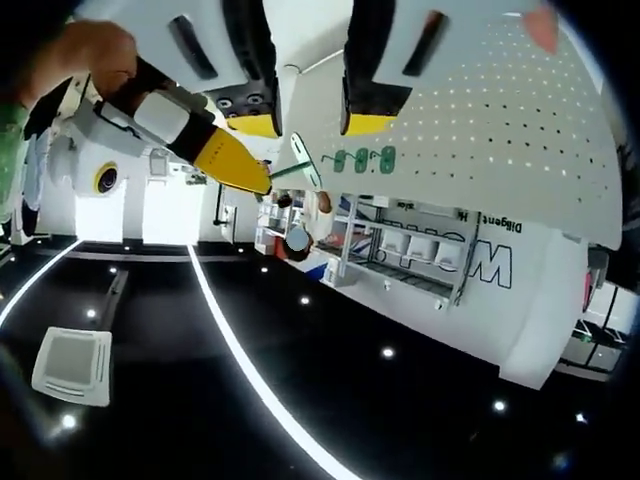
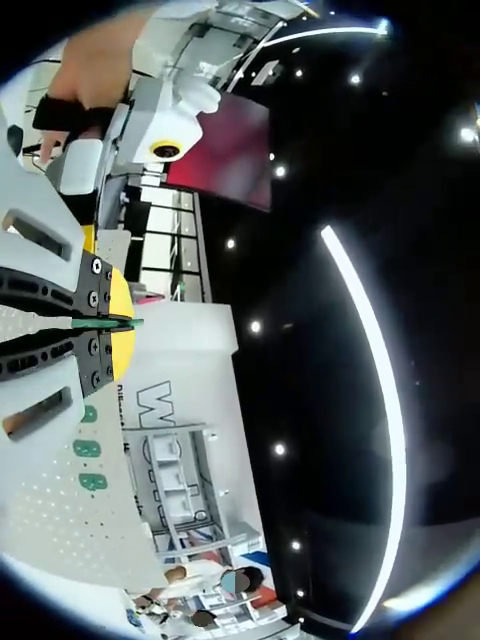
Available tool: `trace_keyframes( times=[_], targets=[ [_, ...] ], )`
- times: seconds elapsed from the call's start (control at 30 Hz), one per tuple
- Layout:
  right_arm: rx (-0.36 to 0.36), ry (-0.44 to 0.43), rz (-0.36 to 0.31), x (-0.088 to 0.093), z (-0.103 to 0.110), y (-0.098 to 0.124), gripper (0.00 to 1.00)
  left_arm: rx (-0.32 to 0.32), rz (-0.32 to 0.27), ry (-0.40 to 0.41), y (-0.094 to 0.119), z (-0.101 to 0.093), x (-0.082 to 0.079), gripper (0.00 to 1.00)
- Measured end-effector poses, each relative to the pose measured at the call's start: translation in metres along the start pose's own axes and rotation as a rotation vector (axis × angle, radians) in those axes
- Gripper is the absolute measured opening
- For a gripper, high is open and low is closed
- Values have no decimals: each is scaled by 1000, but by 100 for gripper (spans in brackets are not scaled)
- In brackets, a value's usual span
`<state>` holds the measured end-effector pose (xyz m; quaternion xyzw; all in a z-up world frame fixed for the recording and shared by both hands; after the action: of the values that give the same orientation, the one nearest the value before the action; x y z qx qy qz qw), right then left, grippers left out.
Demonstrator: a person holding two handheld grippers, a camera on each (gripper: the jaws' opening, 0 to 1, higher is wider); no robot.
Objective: Insert the hook assembly into the mounting plate slot until the hook locks in place.
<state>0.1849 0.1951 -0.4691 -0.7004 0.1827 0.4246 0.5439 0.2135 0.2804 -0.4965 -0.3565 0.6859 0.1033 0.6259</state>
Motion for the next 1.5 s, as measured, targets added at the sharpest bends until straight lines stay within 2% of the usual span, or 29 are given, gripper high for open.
trace_keyframes(
  times=[0.2, 0.57, 1.03, 1.5],
  targets=[
    [-5, -7, 3, 3, 3, 0, 0, 16, 1, 34, -1, -1, 1, 15],
    [-6, -8, 8, 4, 6, 3, 0, 33, 15, 36, -3, -3, 2, 5],
    [-9, -10, 21, 6, 7, 7, 0, 19, 6, -52, -1, -1, -1, 4],
    [-16, -13, 43, 10, 9, 9, 0, -3, -11, -98, -1, 3, -7, 3]
  ],
)
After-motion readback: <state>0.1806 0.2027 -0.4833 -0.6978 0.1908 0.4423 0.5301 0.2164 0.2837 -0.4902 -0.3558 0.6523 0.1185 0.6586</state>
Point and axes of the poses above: the point that each gripper's makers call its tool centre point, and the gripper's own axes: y roughly backward along the fingers, z roughly to its left, x roughly out of its underside, the point moved 5 cm from there along y, roughly backward along the fingers, and after that the axes turned 10 degrees about -z, right-handed, at the moved point
